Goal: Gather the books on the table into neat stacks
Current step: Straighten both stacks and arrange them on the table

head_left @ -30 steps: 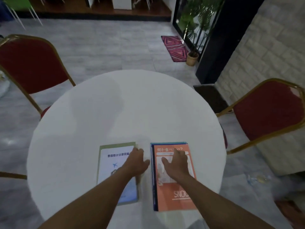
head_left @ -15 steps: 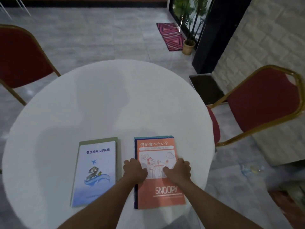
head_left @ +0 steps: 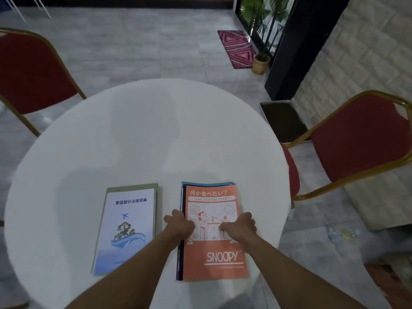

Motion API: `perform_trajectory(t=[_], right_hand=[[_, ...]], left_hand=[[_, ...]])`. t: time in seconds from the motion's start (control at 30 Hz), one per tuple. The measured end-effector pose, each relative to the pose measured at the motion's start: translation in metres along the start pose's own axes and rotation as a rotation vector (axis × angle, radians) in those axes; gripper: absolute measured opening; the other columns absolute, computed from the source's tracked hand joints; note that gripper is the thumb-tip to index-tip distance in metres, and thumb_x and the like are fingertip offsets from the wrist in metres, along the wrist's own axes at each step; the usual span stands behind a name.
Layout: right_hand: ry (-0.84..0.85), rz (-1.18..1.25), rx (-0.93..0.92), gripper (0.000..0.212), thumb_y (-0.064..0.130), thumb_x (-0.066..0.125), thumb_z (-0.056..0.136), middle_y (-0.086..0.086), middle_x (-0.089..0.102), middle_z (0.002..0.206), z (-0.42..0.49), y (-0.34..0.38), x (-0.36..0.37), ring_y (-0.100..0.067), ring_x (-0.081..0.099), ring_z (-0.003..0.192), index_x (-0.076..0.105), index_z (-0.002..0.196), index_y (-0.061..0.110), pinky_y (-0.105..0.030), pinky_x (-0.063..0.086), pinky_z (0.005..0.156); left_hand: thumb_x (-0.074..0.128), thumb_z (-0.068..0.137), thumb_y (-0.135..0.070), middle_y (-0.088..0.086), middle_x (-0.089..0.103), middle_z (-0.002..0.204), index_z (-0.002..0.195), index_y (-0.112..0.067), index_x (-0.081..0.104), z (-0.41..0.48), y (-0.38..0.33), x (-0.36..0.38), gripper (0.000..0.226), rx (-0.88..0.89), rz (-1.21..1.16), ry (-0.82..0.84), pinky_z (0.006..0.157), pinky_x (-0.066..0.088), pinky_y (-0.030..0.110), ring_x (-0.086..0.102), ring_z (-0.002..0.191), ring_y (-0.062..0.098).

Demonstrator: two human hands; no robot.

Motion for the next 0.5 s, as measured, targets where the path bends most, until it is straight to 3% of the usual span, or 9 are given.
perform_trajectory(t=[0.1, 0.2, 0.37, 0.43, 0.5], right_hand=[[0.06, 0.143, -0.033, 0.061, 0.015, 0.078, 0.083, -0.012, 0.064, 0.121, -0.001, 0.005, 0.004, -0.029, 0.07, 0.102, 0.031, 0.122, 0.01, -0.045, 0.063, 0.085], [0.062, 0.181, -0.105, 0.057, 0.014, 0.075, 0.087, -0.007, 0.063, 0.117, 0.001, 0.015, 0.0, -0.026, 0.07, 0.101, 0.029, 0.12, 0.014, -0.042, 0.064, 0.081], [0.013, 0.167, -0.262, 0.045, 0.019, 0.066, 0.091, -0.004, 0.064, 0.124, 0.006, 0.057, -0.013, -0.017, 0.065, 0.092, 0.034, 0.124, 0.017, -0.021, 0.05, 0.056], [-0.001, 0.157, -0.32, 0.044, 0.017, 0.061, 0.092, -0.003, 0.065, 0.126, 0.009, 0.081, -0.015, -0.017, 0.064, 0.093, 0.041, 0.131, 0.017, -0.021, 0.05, 0.058], [-0.014, 0.148, -0.372, 0.044, 0.014, 0.059, 0.092, -0.003, 0.065, 0.128, 0.012, 0.109, -0.017, -0.02, 0.065, 0.101, 0.046, 0.134, 0.018, -0.027, 0.055, 0.07]], left_hand=[[0.059, 0.094, -0.009, 0.018, 0.054, 0.132, 0.127, -0.005, 0.04, -0.002, -0.004, 0.001, 0.039, 0.042, -0.049, 0.042, 0.09, 0.059, 0.045, 0.063, 0.115, 0.033], [0.058, 0.094, -0.006, 0.018, 0.058, 0.127, 0.124, -0.004, 0.042, -0.003, -0.015, -0.006, 0.034, 0.119, -0.052, 0.032, 0.088, 0.059, 0.048, 0.064, 0.113, 0.033], [0.056, 0.093, -0.008, 0.02, 0.053, 0.132, 0.123, -0.001, 0.047, 0.012, -0.049, -0.04, 0.032, 0.239, 0.017, -0.111, 0.091, 0.058, 0.046, 0.06, 0.116, 0.033], [0.054, 0.095, -0.011, 0.02, 0.051, 0.13, 0.121, 0.0, 0.049, 0.019, -0.066, -0.058, 0.029, 0.283, 0.072, -0.194, 0.092, 0.056, 0.039, 0.059, 0.116, 0.033], [0.052, 0.097, -0.013, 0.02, 0.047, 0.129, 0.119, -0.001, 0.047, 0.028, -0.083, -0.076, 0.026, 0.336, 0.091, -0.261, 0.086, 0.052, 0.032, 0.056, 0.116, 0.033]])
Point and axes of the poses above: each hand's wrist, its own z-axis towards the middle knuckle, its own x-axis out of the palm, y = z × x, the point moved 7 cm from there along z, towards the middle knuckle
